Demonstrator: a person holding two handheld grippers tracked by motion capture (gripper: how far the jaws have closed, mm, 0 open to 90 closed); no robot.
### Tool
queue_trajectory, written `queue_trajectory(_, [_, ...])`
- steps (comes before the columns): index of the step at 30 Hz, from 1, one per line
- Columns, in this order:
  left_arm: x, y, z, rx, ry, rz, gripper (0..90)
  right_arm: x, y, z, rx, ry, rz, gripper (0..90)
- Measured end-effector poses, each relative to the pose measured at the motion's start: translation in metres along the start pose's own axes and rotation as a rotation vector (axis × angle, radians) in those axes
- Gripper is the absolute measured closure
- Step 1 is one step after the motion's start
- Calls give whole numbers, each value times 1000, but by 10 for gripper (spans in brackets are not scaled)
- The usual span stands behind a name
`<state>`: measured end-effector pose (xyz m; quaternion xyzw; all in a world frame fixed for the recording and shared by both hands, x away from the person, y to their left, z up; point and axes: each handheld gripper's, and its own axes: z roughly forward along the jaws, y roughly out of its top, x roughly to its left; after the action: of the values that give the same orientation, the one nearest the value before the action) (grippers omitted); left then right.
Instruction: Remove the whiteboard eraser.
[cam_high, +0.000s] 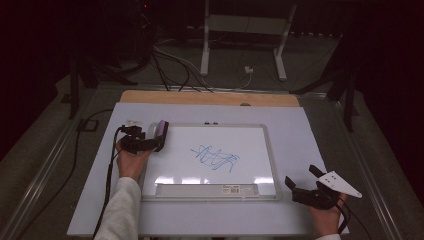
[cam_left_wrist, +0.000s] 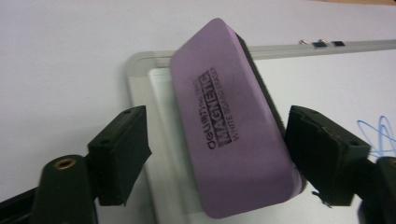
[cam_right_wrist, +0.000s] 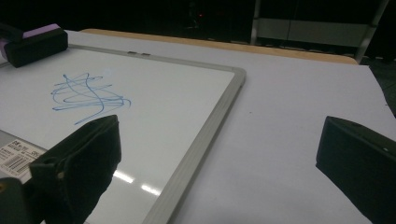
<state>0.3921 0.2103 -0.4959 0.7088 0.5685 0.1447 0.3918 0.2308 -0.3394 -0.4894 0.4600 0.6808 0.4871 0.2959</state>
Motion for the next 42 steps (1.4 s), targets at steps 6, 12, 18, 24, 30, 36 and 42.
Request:
queue_trajectory(6, [0, -2, 4, 39, -20, 6, 399, -1, 0, -1, -1, 1, 3, 2])
queue_trajectory(12, [2, -2, 5, 50, -25, 2, 406, 0, 0, 0, -1, 3, -1, 3])
queue_trajectory(18, [2, -4, 8, 70, -15, 7, 404, 0, 0, 0, 1, 5, -1, 3])
queue_trajectory(24, [1, -4, 8, 66, -4, 9, 417, -1, 0, 0, -1, 4, -1, 3])
queue_trajectory(30, [2, -2, 3, 50, -6, 13, 417, 0, 0, 0, -2, 3, -2, 2])
queue_trajectory(36, [0, -1, -1, 39, -11, 25, 417, 0, 0, 0, -2, 5, -4, 2])
queue_trajectory(42, [-3, -1, -5, 28, -11, 41, 417, 0, 0, 0, -1, 4, -4, 2])
